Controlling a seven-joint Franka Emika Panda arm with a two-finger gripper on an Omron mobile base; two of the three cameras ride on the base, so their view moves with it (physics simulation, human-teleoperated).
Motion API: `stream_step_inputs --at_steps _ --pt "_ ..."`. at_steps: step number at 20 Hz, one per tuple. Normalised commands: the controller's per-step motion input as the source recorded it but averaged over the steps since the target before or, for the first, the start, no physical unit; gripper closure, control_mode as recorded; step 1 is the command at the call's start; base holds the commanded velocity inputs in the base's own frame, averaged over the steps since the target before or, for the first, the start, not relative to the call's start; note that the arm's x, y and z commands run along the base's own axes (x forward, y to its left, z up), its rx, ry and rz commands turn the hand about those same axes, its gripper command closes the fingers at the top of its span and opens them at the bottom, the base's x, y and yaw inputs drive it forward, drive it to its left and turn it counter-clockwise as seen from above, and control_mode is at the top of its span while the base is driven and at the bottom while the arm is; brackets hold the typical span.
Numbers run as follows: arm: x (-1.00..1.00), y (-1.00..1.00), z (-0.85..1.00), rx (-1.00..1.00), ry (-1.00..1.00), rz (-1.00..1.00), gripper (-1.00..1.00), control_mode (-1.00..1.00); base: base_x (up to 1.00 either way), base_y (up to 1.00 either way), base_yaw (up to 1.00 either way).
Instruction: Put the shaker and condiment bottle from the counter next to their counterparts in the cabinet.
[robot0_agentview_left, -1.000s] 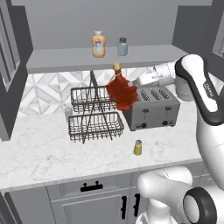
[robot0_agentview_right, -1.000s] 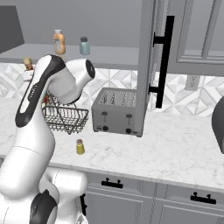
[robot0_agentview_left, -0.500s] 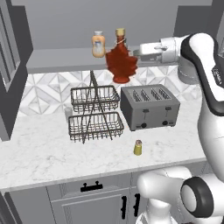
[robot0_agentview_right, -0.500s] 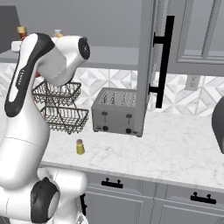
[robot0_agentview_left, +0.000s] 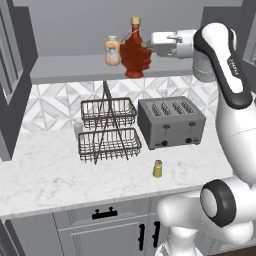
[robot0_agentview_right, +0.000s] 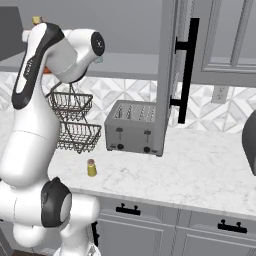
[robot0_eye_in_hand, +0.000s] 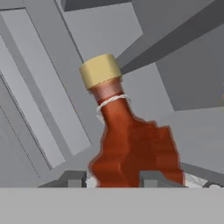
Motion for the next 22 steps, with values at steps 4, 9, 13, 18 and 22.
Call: stream_step_inputs --at_steps 4,9,13,18,22 --pt "0.03 0.11 0.01 0.05 -0.02 -0.08 1.00 -1.00 0.00 0.00 0.00" --pt "0.17 0.26 0.00 0.02 -0.01 -0.05 1.00 -1.00 0.00 0.00 0.00" --pt "0.39 0.19 0.00 0.00 0.00 -0.02 1.00 -1.00 0.00 0.00 0.00" --pt "0.48 0.02 0.00 0.00 0.00 -0.01 1.00 -1.00 0.00 0.00 0.00" --pt "0.37 0.02 0.00 0.00 0.01 0.00 1.00 -1.00 0.00 0.00 0.00"
